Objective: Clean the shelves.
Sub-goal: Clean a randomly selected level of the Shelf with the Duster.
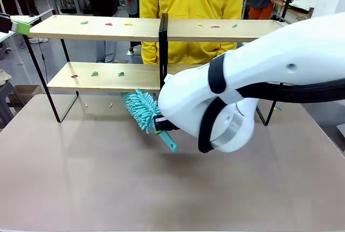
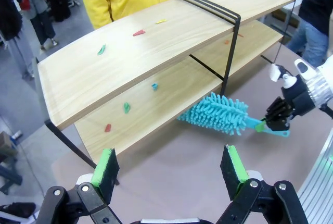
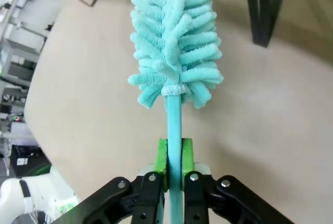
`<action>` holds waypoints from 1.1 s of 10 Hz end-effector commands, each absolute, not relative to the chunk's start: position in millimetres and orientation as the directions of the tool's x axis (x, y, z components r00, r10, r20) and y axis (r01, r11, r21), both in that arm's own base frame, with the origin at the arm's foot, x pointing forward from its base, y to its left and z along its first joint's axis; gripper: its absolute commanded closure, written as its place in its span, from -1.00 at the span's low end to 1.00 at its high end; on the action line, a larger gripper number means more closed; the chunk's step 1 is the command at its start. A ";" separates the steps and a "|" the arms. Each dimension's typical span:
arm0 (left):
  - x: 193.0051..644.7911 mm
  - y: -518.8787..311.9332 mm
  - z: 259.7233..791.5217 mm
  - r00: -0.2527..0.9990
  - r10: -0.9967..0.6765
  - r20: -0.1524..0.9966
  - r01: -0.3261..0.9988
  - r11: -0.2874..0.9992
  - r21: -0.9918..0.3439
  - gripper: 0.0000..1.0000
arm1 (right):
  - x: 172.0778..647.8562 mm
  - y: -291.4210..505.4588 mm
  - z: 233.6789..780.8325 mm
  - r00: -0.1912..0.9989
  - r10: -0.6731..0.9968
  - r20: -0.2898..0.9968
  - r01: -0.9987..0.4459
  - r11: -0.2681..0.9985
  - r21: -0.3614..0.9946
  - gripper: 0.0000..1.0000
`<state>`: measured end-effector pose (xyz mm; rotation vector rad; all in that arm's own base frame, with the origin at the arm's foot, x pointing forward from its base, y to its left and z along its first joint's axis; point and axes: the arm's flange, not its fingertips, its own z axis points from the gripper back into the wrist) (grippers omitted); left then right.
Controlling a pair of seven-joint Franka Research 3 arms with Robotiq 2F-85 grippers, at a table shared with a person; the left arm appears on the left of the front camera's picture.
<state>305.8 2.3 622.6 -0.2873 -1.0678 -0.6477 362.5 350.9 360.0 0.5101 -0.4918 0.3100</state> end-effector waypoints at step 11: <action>304.0 1.7 623.2 0.334 -0.352 0.874 0.610 0.788 0.084 -1.00 | 429.3 403.5 355.0 0.869 0.137 0.475 -0.348 0.852 0.391 0.75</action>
